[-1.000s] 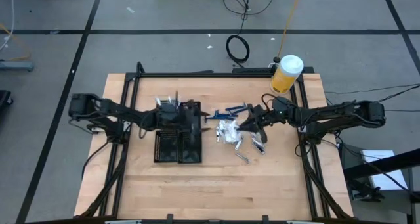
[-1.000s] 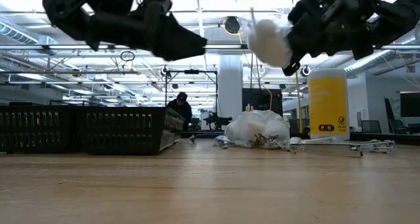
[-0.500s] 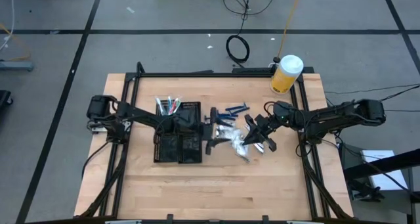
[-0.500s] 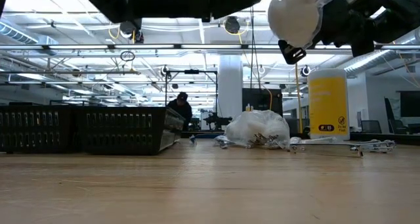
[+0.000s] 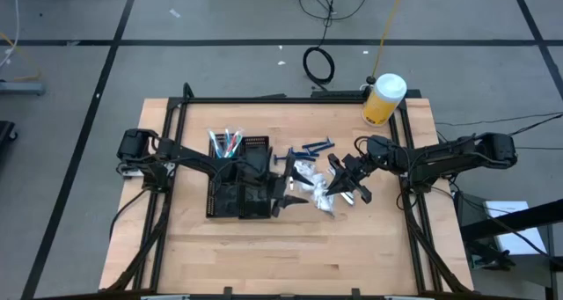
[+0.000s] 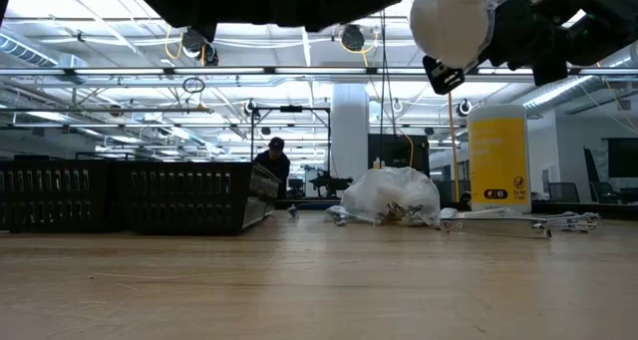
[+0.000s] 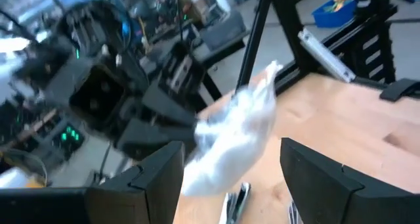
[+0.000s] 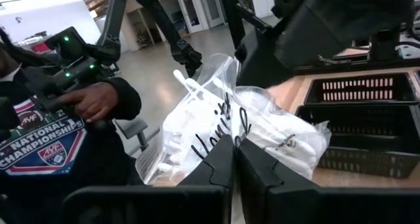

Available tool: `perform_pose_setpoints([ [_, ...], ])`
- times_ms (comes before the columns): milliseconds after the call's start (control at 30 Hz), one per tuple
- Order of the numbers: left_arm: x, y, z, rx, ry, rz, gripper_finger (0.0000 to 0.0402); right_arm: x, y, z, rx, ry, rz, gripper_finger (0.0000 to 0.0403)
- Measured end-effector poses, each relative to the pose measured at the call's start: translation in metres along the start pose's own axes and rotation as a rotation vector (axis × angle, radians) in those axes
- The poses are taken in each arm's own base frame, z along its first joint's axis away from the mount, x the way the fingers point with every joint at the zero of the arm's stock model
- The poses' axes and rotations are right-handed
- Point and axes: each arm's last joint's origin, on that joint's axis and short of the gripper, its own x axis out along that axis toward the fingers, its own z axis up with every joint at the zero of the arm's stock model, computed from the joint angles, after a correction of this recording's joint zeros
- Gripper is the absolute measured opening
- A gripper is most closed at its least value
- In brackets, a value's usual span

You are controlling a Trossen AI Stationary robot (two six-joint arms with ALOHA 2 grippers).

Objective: Pick & Place Travel size toiletries
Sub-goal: Put the cotton pack into the top right black bin

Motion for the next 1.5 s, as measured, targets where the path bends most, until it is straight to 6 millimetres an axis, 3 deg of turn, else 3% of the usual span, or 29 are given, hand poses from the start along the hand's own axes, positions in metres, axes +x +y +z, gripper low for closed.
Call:
perform_pose_setpoints([
  [233,0.007,0.004,0.006,0.033,-0.030,-0.005,0.0246,0.000,-0.002,0.001,-0.005,-0.017,-0.055,0.0000],
  [467,0.027,0.004,-0.002,0.018,-0.032,-0.075,0.0246,0.000,-0.001,0.003,-0.001,-0.036,-0.044,0.0000],
  [933,0.028,0.011,-0.001,0.047,-0.049,-0.065,0.0238,0.000,-0.001,0.003,0.008,-0.032,-0.047,0.0000],
  [1067,0.028,0.011,-0.001,0.044,-0.047,-0.065,0.0186,0.000,-0.001,0.002,0.009,-0.031,-0.047,0.0001],
  [1333,0.027,0.014,-0.004,0.041,-0.035,-0.063,0.0017,0.000,-0.001,0.002,0.010,-0.026,-0.050,0.0002],
  [1500,0.026,0.014,-0.001,0.036,-0.035,-0.065,0.0015,0.000,-0.002,0.000,0.006,-0.014,-0.056,0.0019],
])
